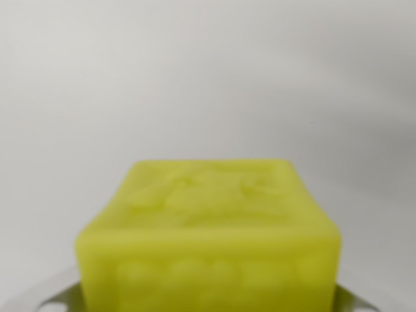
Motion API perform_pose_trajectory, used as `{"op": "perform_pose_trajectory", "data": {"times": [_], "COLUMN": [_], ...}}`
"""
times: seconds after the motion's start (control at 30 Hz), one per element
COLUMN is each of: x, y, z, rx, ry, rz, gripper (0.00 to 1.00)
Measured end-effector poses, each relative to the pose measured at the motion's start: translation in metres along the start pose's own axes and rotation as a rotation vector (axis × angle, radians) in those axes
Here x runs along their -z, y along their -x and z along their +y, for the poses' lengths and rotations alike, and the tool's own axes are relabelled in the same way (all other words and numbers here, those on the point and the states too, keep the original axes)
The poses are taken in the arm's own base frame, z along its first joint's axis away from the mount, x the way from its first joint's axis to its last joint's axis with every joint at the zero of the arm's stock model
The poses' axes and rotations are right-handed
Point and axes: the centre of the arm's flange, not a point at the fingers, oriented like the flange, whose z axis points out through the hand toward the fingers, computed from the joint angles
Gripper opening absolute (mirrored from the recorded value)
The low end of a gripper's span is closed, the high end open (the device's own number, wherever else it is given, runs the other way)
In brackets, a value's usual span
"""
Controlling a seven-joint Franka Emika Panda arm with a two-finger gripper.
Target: Pick yellow cube
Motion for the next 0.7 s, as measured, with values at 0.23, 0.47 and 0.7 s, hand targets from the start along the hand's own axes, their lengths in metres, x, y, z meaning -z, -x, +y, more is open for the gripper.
{"op": "perform_pose_trajectory", "data": {"times": [0.23,0.47,0.7], "x": [0.012,0.023,0.026], "y": [0.000,0.000,0.000], "z": [0.000,0.000,0.000], "rx": [0.000,0.000,0.000], "ry": [0.000,0.000,0.000], "rz": [0.000,0.000,0.000], "gripper": [0.00,0.00,0.00]}}
